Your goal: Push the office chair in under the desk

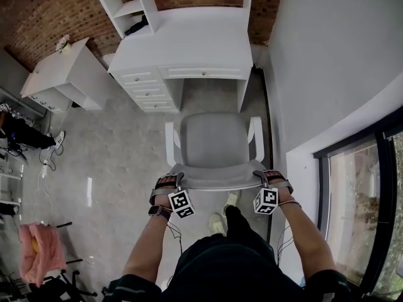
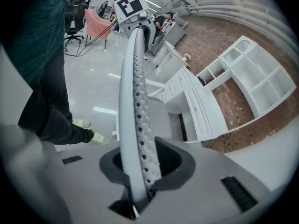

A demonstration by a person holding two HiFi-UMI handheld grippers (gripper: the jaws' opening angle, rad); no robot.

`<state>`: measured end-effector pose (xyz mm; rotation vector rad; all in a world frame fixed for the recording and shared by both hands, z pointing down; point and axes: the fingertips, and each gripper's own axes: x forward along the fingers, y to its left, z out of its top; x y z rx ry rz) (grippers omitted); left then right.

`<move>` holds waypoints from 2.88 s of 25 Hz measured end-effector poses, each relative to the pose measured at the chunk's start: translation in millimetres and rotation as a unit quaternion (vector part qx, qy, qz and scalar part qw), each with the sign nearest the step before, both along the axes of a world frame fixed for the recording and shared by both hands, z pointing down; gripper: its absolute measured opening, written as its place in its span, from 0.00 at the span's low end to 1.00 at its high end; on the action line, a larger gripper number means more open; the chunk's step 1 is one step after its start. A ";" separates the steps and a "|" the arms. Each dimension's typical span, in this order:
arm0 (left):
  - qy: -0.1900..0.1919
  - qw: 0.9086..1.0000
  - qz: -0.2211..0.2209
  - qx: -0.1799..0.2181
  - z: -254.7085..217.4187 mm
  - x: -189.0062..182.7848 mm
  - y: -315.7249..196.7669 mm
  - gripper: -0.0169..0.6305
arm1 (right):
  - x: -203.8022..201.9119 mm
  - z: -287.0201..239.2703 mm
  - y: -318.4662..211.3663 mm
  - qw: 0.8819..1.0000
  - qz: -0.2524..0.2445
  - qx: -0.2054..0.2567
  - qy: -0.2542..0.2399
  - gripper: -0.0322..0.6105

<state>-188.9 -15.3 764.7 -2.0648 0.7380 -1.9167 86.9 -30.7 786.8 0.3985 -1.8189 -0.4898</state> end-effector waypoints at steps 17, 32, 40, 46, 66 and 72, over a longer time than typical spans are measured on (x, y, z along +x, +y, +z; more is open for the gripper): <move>-0.015 1.000 0.000 -0.014 1.0 -30.0 -93.0 0.19 | -29.6 0.0 -96.0 1.000 -0.005 0.004 -0.004 0.16; -0.019 0.999 0.022 -0.015 3.2 -69.3 -171.4 0.18 | -68.1 0.0 -163.9 1.000 0.016 0.009 -0.001 0.16; -0.020 0.999 0.041 -0.012 5.5 -76.2 -220.7 0.18 | -73.9 2.4 -202.4 0.999 0.036 0.006 0.000 0.16; -0.016 0.999 0.049 -0.011 4.5 -79.8 -248.9 0.18 | -78.2 2.2 -225.3 0.999 0.044 0.007 0.000 0.16; -0.013 0.999 0.045 -0.009 4.3 -85.6 -291.1 0.18 | -85.3 3.2 -270.8 0.999 0.033 0.011 0.002 0.16; -0.011 0.999 0.039 -0.009 5.1 -83.5 -298.1 0.19 | -82.7 2.9 -280.0 1.000 0.029 0.005 0.003 0.16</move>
